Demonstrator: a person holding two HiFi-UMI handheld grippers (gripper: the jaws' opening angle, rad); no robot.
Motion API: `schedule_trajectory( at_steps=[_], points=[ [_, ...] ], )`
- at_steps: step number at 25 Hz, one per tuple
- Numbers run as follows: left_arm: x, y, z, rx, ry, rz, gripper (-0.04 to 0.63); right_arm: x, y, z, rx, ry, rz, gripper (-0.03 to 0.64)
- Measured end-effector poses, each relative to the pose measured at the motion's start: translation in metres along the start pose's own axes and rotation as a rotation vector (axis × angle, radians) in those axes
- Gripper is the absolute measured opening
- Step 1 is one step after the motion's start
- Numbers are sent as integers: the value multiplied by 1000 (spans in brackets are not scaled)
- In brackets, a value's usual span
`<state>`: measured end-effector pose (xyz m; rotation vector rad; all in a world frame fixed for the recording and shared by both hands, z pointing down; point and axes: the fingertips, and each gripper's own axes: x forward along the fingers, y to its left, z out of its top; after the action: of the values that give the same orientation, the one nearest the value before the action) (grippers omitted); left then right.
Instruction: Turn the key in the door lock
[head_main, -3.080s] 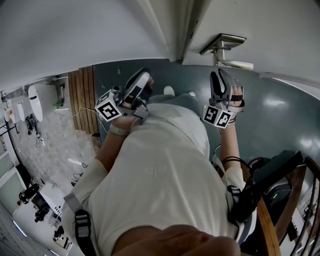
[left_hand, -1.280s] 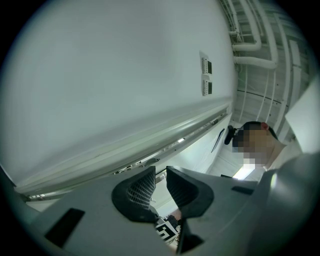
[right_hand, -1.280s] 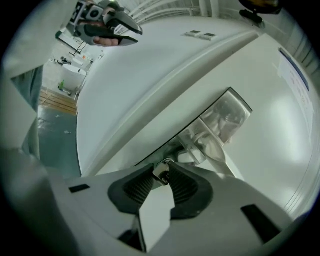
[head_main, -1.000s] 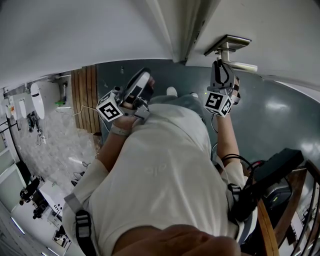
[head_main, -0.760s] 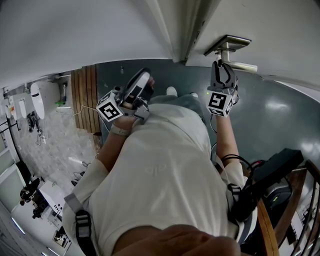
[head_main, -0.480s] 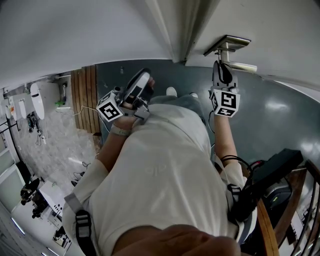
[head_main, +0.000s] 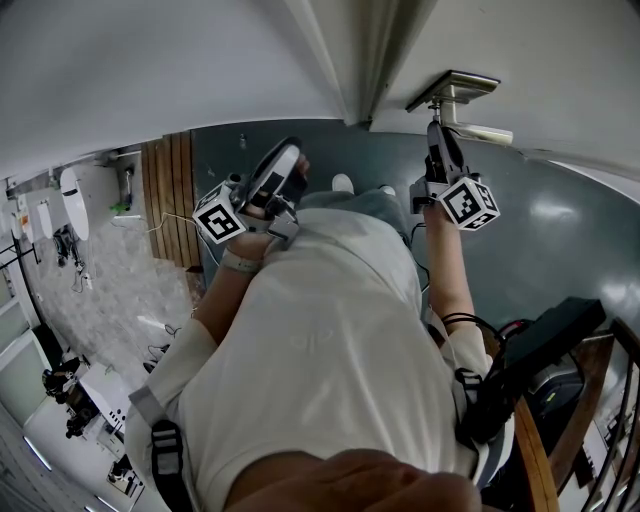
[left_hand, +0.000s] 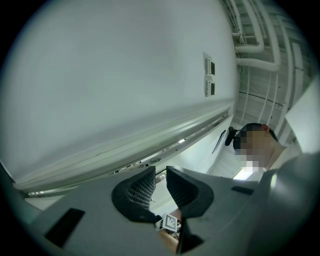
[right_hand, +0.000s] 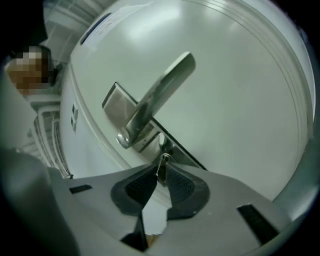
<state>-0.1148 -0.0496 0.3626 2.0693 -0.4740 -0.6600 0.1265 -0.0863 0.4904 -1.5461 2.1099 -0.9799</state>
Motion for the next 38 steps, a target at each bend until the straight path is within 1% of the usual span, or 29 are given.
schedule_trajectory(
  at_steps=[3,5,10,18,20,25,27,29,34,38],
  points=[
    [0,0,0,-3,0,-1,55,0,1,1,116,-9,38,63],
    [0,0,-1,-5,-1,-2,55,-1,-2,2,182,-14,44,63],
    [0,1,0,-9,-5,0,55,-5,-11,-2,436,-62,64,72],
    [0,2,2,-14,-7,1,55,-7,-14,-1,731,-144,118,81],
    [-1,3,1,-15,-5,1,55,-7,-15,-2,795,-162,135,83],
    [-1,3,1,-17,-2,-2,55,-8,-19,-3,907,-194,164,84],
    [-1,3,1,-18,-2,-3,55,-8,-20,-4,929,-200,172,84],
    [-1,3,1,-18,-1,-3,55,-8,-19,-3,906,-195,169,84],
    [0,3,2,-16,-4,-1,55,-8,-13,2,750,-167,168,86],
    [-1,3,4,-15,-9,1,55,-9,-10,4,661,-166,164,87]
  ],
)
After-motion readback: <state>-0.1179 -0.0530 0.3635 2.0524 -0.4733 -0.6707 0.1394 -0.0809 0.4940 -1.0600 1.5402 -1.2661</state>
